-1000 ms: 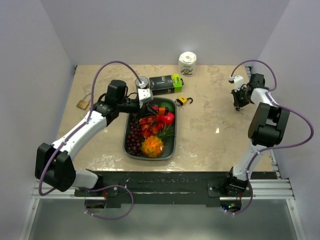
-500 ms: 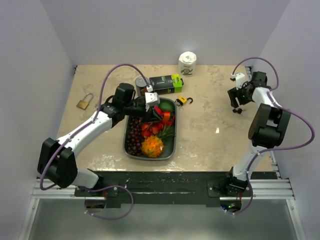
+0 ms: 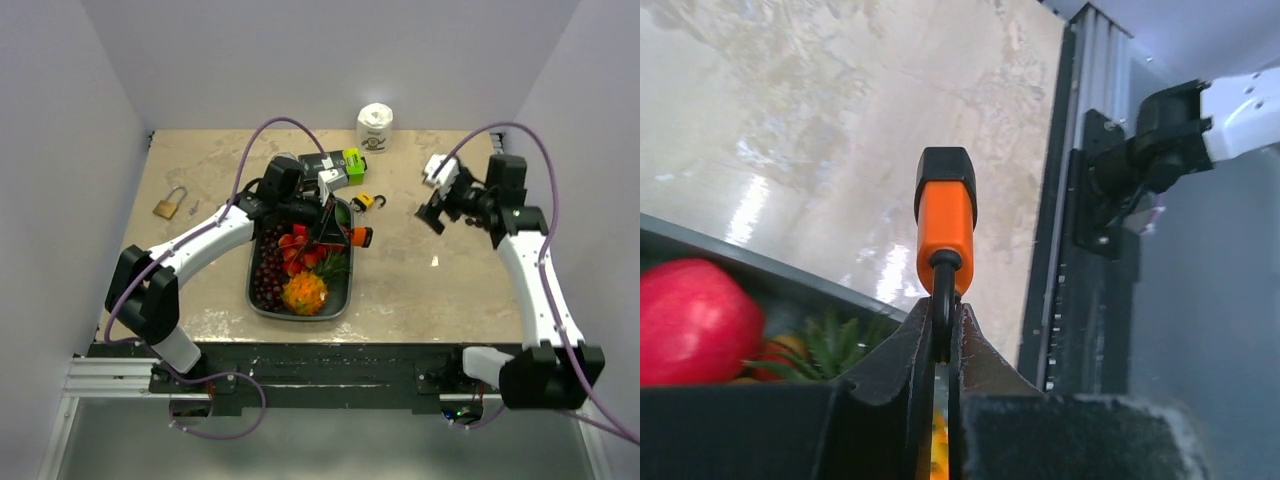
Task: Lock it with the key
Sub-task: Place the lock at the center of the board.
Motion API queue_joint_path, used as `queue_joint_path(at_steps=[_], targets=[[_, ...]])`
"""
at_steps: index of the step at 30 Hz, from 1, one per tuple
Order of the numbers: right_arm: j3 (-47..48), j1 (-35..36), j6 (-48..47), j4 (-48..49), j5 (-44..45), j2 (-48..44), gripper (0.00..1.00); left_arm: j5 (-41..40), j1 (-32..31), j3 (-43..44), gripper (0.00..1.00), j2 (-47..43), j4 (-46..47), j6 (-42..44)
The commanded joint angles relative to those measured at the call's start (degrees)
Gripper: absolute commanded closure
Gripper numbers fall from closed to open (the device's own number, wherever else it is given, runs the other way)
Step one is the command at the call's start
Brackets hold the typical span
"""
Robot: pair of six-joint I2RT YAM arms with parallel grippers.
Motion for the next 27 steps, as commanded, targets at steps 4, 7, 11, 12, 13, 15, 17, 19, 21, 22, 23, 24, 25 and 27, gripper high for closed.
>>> queue_joint_path(at_steps=[4, 7, 11, 12, 13, 15, 17, 19, 21, 22, 23, 24, 25, 27], targets=[[-11.9, 17.7, 1.8, 8.8, -5.3, -16.9, 0.02, 7.5, -0.1, 1.2, 1.0, -0.1, 2.5, -14.4], [-12.3, 23.3, -0.4, 6.5, -4.1, -18.3, 0.04, 7.0, -0.1, -0.1, 1.0, -0.7, 4.6, -17.7], [-13.8, 30.0, -2.1, 7.3, -0.5, -19.1, 0.06, 6.9, -0.2, -0.9, 1.0, -0.9, 5.4, -19.8], [-13.8, 31.2, -2.3, 7.4, 0.3, -18.9, 0.08, 6.9, -0.3, -0.9, 1.0, -1.0, 5.5, -19.8], [-13.8, 33.6, -2.9, 7.3, 2.3, -18.4, 0.09, 6.6, -0.3, -0.9, 1.0, -1.1, 5.5, -20.0], [-13.5, 35.6, -3.5, 6.6, 4.2, -16.9, 0.11, 6.4, -0.5, -1.1, 1.0, -1.3, 5.5, -20.1], [-13.7, 38.0, -4.3, 6.7, 7.2, -16.2, 0.13, 6.2, -0.6, -1.3, 1.0, -1.5, 5.5, -20.4], [-14.8, 39.6, -4.9, 8.1, 9.2, -15.6, 0.16, 6.1, -0.7, -1.5, 1.0, -1.7, 5.7, -20.4], [-15.6, 40.5, -5.5, 9.1, 12.2, -15.3, 0.18, 5.9, -0.7, -1.6, 1.0, -1.9, 5.8, -20.5], [-16.1, 40.9, -6.2, 9.7, 12.9, -15.2, 0.18, 5.9, -0.7, -1.7, 1.0, -2.0, 5.9, -20.6], [-16.4, 41.2, -6.2, 10.1, 14.0, -14.9, 0.19, 5.9, -0.7, -1.7, 1.0, -2.0, 5.9, -20.5], [-16.8, 41.3, -6.4, 11.0, 14.5, -14.8, 0.21, 5.8, -0.7, -1.8, 1.0, -2.0, 5.9, -20.5], [-17.2, 41.4, -6.6, 11.3, 15.1, -14.5, 0.21, 5.8, -0.7, -1.8, 1.0, -2.2, 6.0, -20.5], [-17.8, 41.7, -6.5, 12.9, 16.5, -14.2, 0.24, 5.8, -0.7, -1.9, 1.0, -2.2, 6.1, -20.5]])
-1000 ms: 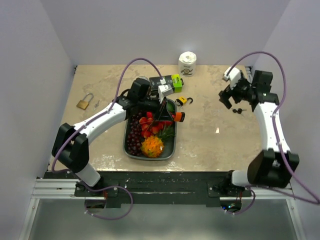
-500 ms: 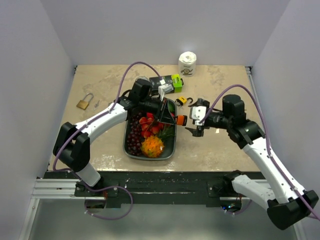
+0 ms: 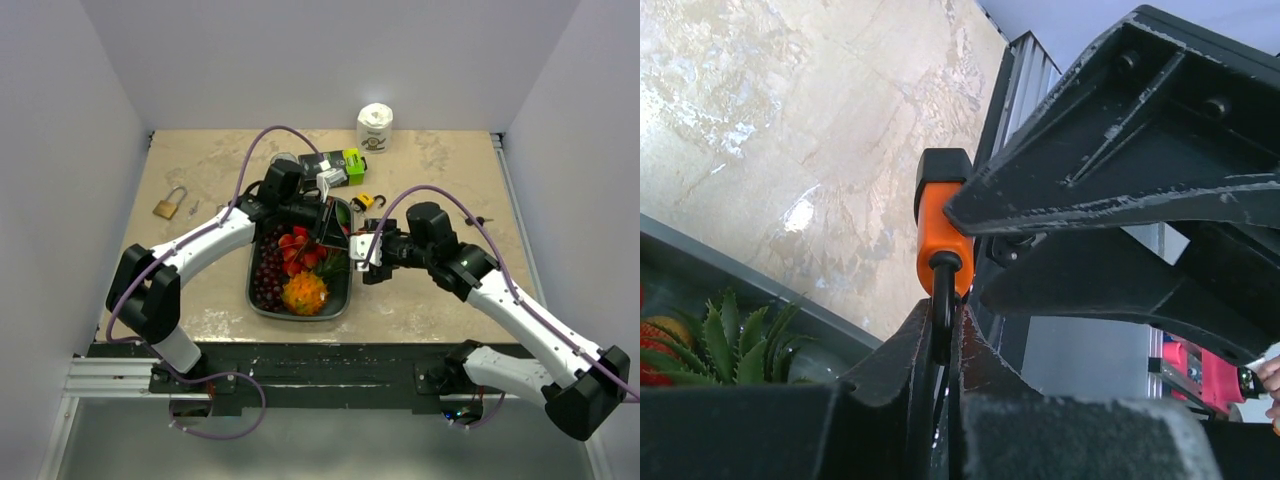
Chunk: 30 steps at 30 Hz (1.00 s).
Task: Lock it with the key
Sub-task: Place the lock at the center of the board.
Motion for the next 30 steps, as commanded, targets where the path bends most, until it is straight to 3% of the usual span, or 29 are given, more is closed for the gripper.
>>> queue_joint_path(at_steps=[1, 13, 16, 20, 21, 22, 23, 24, 25, 27, 28, 29, 30], targets=[[-1.4, 0.6, -1.6, 5.8, 5.5, 0.4, 0.25, 1.8, -0.2, -0.4, 1.0, -2.6, 3.0, -1.4], [-2.5, 1.0, -0.8, 10.9, 8.2, 2.4, 0.42, 2.0, -0.3, 0.2, 1.0, -2.1, 3.3, -1.5], [-2.6, 0.9, -0.5, 11.4, 8.4, 2.8, 0.52, 2.0, -0.2, 0.3, 1.0, -1.8, 3.3, -1.4], [-2.7, 1.0, -0.3, 11.3, 9.7, 2.5, 0.83, 2.0, -0.2, 0.3, 0.97, -2.0, 3.2, -1.0], [-2.6, 1.0, 1.9, 11.5, 9.6, 2.3, 0.88, 2.0, -0.1, 0.4, 0.88, -2.2, 3.1, -0.9], [-2.5, 0.8, 3.8, 11.9, 10.6, 2.3, 0.93, 1.9, -0.2, 0.6, 0.72, -2.3, 2.6, -0.2], [-2.4, 0.5, 5.2, 12.0, 11.4, 2.3, 1.0, 1.1, 0.2, 0.9, 0.67, -2.5, 2.1, 0.3], [-1.8, -0.8, 7.6, 11.2, 11.6, 2.3, 1.0, 0.7, 0.5, 0.9, 0.62, -3.4, 1.5, 0.6], [-1.6, -1.9, 8.8, 10.6, 11.3, 2.2, 1.0, 0.3, 1.0, 0.9, 0.49, -3.9, 1.2, 1.6], [-1.1, -6.7, 12.9, 9.4, 9.4, 2.0, 1.0, -1.7, 3.4, 0.8, 0.36, -5.9, 0.8, 2.1], [-0.9, -8.9, 14.3, 8.9, 8.7, 2.2, 1.0, -2.3, 4.5, 0.8, 0.11, -6.7, 0.9, 2.8], [-0.6, -10.9, 15.6, 8.4, 8.1, 2.4, 1.0, -3.5, 6.7, 1.0, 0.01, -7.4, 1.0, 3.5], [-0.3, -14.9, 18.0, 7.4, 7.9, 2.8, 1.0, -4.7, 7.8, 1.7, 0.01, -8.8, 0.9, 4.3]])
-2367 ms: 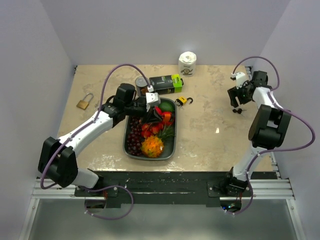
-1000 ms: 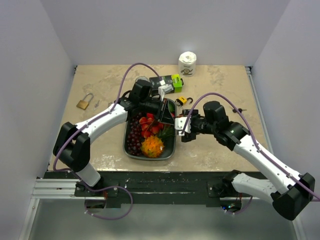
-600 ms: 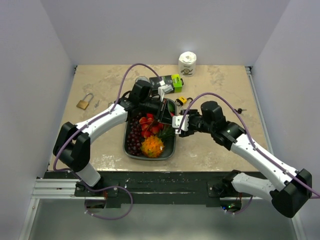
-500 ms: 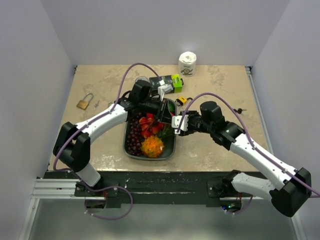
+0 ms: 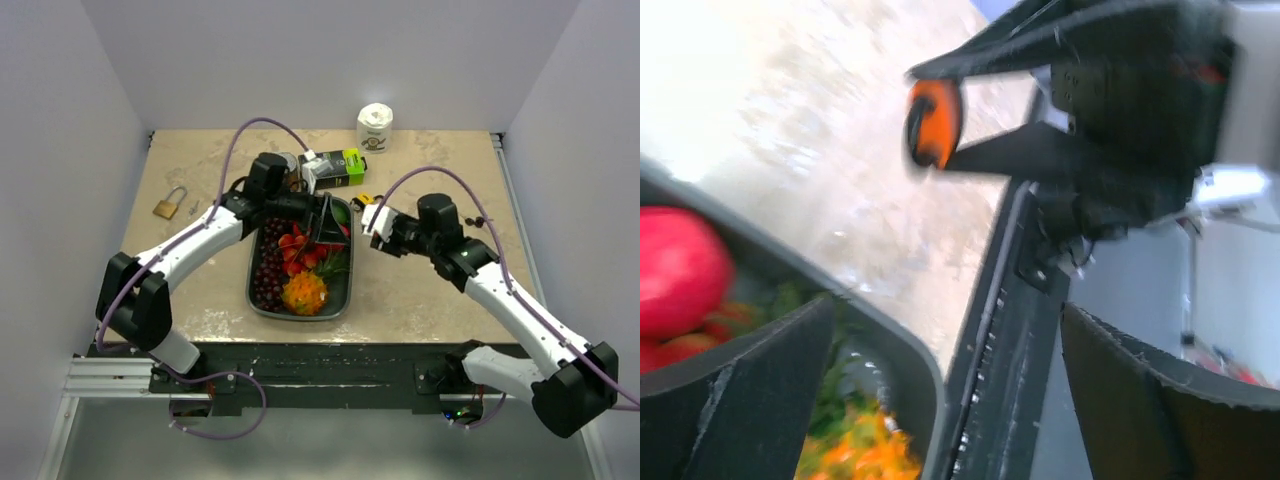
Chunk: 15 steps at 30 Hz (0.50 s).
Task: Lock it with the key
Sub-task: Place the lock at the center of the board.
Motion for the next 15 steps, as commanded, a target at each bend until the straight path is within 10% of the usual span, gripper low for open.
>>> queue_joint_path(at_steps=[1, 15], targets=[[2.6, -11.3, 10.8, 0.0, -0.8, 0.4, 1.0, -4.1, 6.4, 3.0, 0.01, -6.9, 1.4, 4.4], [12.7, -33.9, 30.9, 0.9, 7.1, 25.9, 1.0, -37.1, 11.1, 0.4, 0.01, -19.5, 6.2, 8.2]])
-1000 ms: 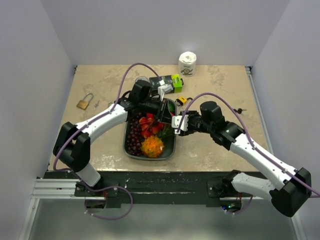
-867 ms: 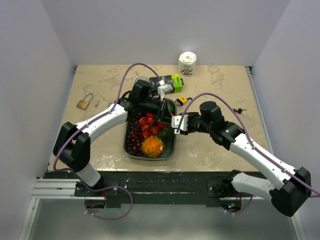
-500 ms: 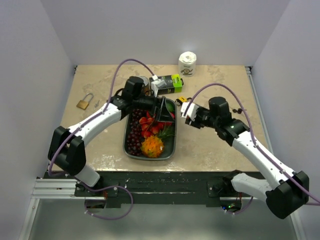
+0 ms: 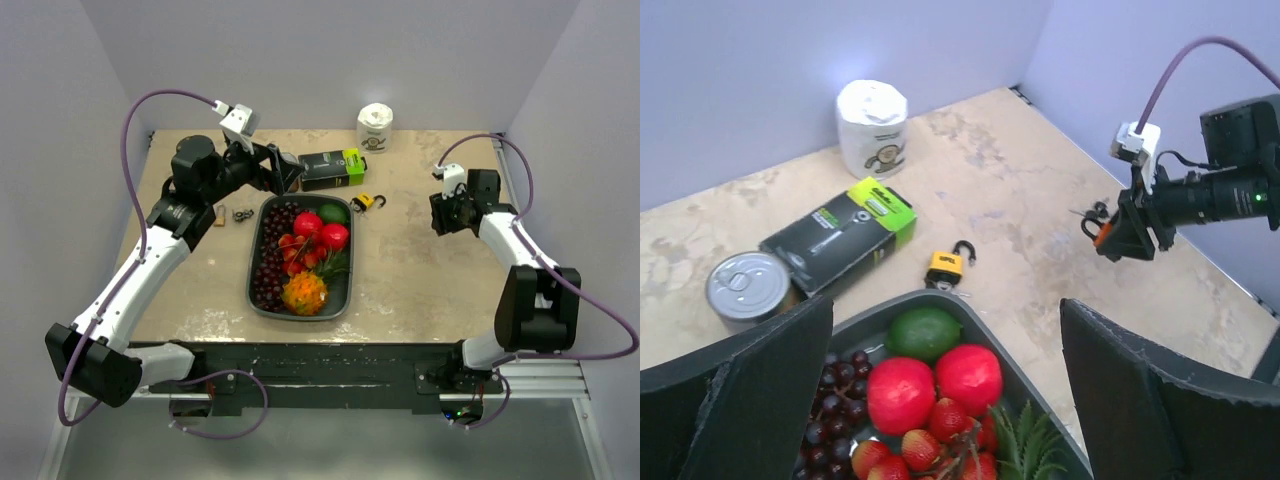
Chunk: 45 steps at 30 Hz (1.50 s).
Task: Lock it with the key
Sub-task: Place the lock at the center of the board.
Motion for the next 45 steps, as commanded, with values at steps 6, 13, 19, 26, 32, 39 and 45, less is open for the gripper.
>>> queue_joint_path(at_steps=[6, 13, 19, 26, 32, 39, 45], targets=[[8.3, -2.2, 9.4, 6.3, 4.5, 11.4, 1.0, -6.0, 0.7, -2.3, 0.01, -1.1, -0.1, 0.0], [11.6, -2.5, 10.4, 7.9, 6.2, 17.2, 1.0, -5.8, 0.7, -2.6, 0.01, -0.7, -2.3, 1.2], [12.9, -3.1, 10.9, 8.1, 6.4, 20.5, 0.98, -6.2, 0.7, -2.8, 0.01, -0.4, -3.1, 1.7], [14.4, -4.8, 10.7, 7.5, 6.4, 23.4, 0.94, -5.9, 0.7, -2.6, 0.01, 0.2, -3.1, 1.8], [15.4, -5.3, 10.6, 6.9, 6.4, 24.4, 0.77, -5.8, 0.7, -1.9, 0.01, 1.0, -3.6, 1.7], [17.5, -5.3, 11.4, 4.8, 4.8, 23.3, 0.3, -5.8, 0.7, -1.1, 0.01, 1.7, -4.6, 2.1], [20.0, -4.8, 11.9, 3.9, -0.5, 19.7, 0.25, -5.8, 0.7, -1.1, 0.01, 1.8, -4.8, 2.0]])
